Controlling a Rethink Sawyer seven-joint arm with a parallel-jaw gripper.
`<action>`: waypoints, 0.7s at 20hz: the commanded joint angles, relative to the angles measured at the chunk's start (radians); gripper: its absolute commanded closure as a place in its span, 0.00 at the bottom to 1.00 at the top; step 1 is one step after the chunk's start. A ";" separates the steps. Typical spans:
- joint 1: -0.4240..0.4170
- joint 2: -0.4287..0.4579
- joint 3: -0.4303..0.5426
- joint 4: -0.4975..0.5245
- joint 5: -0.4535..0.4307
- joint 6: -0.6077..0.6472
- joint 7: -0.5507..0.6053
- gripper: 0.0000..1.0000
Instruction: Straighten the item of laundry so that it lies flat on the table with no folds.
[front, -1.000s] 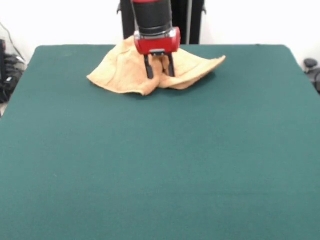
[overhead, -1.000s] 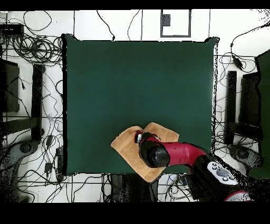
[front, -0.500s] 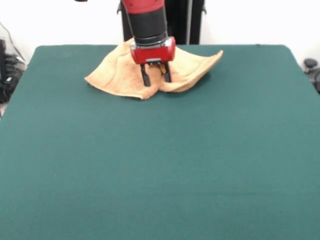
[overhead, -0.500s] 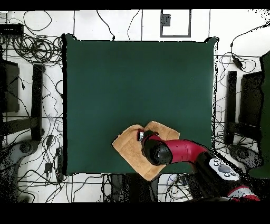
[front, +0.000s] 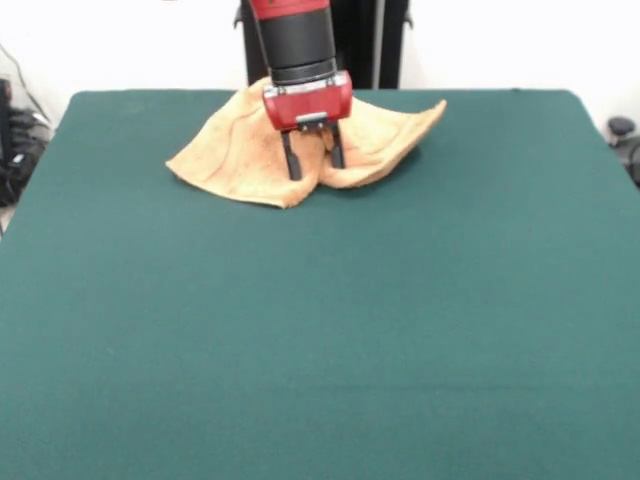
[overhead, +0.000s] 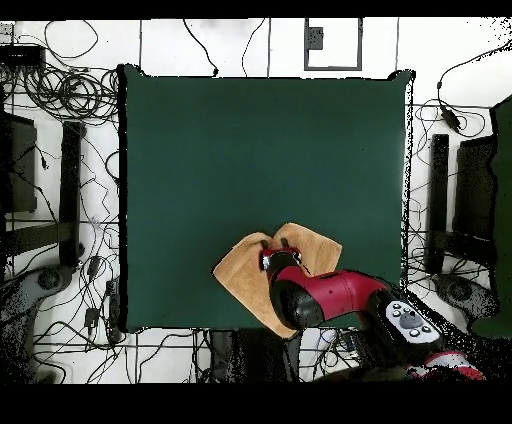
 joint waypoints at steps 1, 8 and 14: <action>0.160 0.036 -0.133 -0.186 0.114 -0.512 -0.132 0.00; 0.210 0.040 -0.201 -0.203 0.128 -0.605 -0.094 0.00; 0.247 0.039 -0.239 -0.223 0.120 -0.614 -0.054 0.00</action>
